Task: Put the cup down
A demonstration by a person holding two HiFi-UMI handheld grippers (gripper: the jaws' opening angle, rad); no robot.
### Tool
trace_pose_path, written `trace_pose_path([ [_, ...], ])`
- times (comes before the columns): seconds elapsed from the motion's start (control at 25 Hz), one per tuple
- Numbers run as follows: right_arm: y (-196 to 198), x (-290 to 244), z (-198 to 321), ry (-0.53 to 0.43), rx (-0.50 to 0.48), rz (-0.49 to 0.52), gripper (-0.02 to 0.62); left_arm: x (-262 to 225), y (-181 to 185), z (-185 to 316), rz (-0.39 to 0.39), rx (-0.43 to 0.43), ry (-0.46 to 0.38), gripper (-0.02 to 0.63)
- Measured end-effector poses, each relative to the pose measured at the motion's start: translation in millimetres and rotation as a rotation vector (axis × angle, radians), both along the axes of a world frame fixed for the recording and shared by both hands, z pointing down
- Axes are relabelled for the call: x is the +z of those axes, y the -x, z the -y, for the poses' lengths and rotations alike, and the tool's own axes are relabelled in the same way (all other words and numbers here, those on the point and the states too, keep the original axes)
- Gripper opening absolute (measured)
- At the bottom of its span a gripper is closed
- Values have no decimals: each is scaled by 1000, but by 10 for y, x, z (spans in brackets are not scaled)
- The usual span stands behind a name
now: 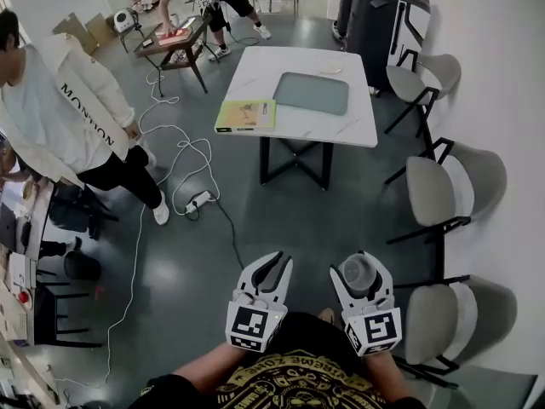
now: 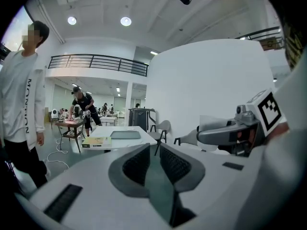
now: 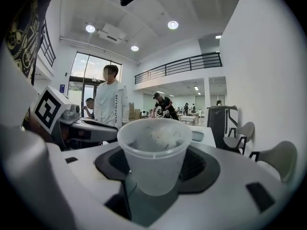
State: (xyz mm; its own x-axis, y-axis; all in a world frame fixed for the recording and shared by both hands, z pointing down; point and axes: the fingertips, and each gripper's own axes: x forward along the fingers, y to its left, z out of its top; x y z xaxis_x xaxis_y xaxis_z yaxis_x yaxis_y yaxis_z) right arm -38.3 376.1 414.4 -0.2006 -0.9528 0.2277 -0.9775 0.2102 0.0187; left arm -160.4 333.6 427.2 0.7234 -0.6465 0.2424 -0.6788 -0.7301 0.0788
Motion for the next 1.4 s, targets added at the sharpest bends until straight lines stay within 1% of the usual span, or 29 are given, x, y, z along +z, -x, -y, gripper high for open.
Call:
trace_pose_path([
  [0.2, 161, -27, 115, -8, 40, 7, 265, 26, 212, 89, -2, 12, 0, 72],
  [0.32, 224, -43, 150, -12, 58, 1, 265, 83, 346, 144, -5, 5, 8, 72],
  [0.52, 319, -116, 227, -16, 55, -17, 266, 84, 482, 219, -24, -16, 19, 72],
  [0.8, 301, -84, 419, -18, 27, -12, 267, 118, 500, 333, -28, -48, 26, 72],
  [1.04, 186, 0, 728, -17, -13, 2, 267, 158, 370, 570, -23, -78, 31, 72],
  [1.4, -268, 98, 1294, -8, -50, 11, 267, 192, -169, 1093, -11, -82, 41, 72],
])
